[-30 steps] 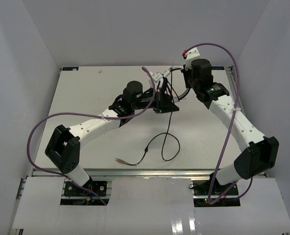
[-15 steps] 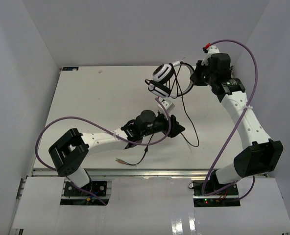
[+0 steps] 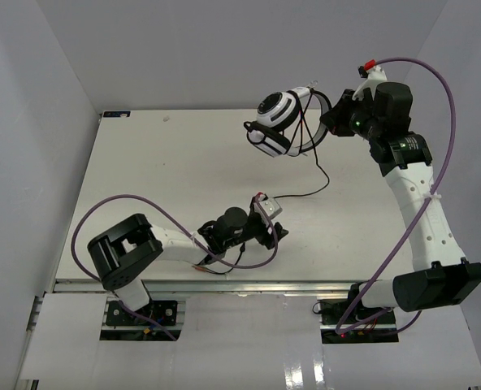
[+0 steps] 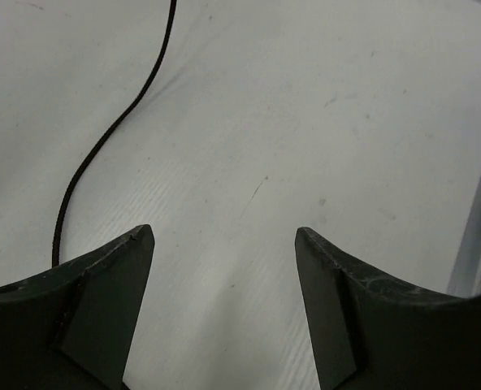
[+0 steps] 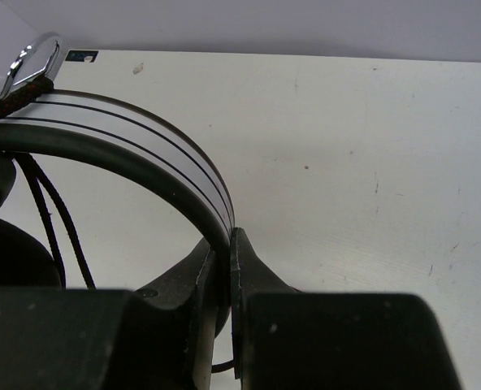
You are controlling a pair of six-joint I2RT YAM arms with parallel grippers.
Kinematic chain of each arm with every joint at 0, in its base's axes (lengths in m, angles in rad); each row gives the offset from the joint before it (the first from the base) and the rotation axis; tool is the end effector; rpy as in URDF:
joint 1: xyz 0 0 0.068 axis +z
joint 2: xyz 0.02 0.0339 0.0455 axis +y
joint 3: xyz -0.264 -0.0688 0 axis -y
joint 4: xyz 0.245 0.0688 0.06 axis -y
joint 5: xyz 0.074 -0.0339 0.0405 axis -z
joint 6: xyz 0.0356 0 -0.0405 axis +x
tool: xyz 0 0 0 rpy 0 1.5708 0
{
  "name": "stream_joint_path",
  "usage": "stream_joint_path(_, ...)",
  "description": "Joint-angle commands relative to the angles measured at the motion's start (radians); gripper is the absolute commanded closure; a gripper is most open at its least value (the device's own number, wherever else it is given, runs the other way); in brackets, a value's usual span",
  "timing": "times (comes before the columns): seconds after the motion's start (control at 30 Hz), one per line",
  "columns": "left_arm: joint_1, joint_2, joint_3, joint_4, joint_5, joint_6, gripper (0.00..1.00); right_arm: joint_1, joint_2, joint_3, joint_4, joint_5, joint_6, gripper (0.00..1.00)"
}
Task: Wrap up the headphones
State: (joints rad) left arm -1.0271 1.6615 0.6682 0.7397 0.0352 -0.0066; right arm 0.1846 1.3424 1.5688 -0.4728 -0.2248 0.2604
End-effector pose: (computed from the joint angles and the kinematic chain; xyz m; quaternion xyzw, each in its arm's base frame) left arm 0.1717 -0.2865 0.1764 0.3956 0.6847 -0.3145 0.5251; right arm 0.2845 0.0612 0.4576 -0.0392 0.7857 0.2211 0.5764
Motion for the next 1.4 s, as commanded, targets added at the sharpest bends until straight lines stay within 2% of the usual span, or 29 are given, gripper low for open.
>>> stream_joint_path(0.0,0.002,0.053,0.066,-0.157,-0.028,0.269,0.19,-0.006,-0.038,0.044,0.072,-0.056,0.056,0.92)
stream_joint_path(0.1,0.019,0.133,0.163,-0.285,-0.120,0.347,0.21,-0.007,-0.044,0.033,0.076,-0.074,0.053,0.92)
stream_joint_path(0.2,0.060,0.166,0.197,-0.282,-0.184,0.367,0.22,-0.007,-0.056,0.016,0.080,-0.094,0.043,0.92)
stream_joint_path(0.33,0.118,0.152,0.197,-0.200,-0.066,0.312,0.21,-0.006,-0.080,-0.014,0.084,-0.141,0.043,0.92)
stream_joint_path(0.47,0.128,0.167,0.200,-0.056,0.132,0.250,0.19,-0.007,-0.090,-0.024,0.093,-0.170,0.077,0.92)
stream_joint_path(0.57,0.127,0.185,0.192,0.108,0.210,0.164,0.04,-0.007,-0.093,-0.025,0.094,-0.179,0.090,0.92)
stream_joint_path(0.67,0.121,0.219,0.207,0.253,0.235,0.082,0.02,-0.007,-0.096,-0.029,0.098,-0.187,0.100,0.92)
stream_joint_path(0.9,0.101,0.323,0.274,0.531,0.168,-0.113,0.02,-0.010,-0.105,-0.043,0.110,-0.209,0.123,0.92)
stream_joint_path(1.03,0.095,0.405,0.330,0.672,0.191,-0.218,0.02,-0.012,-0.110,-0.052,0.116,-0.225,0.135,0.92)
stream_joint_path(1.2,0.085,0.476,0.445,0.685,0.225,-0.267,0.03,-0.016,-0.115,-0.055,0.120,-0.243,0.152,0.92)
stream_joint_path(1.37,0.085,0.532,0.580,0.613,0.215,-0.305,0.14,-0.019,-0.126,-0.060,0.124,-0.253,0.161,0.92)
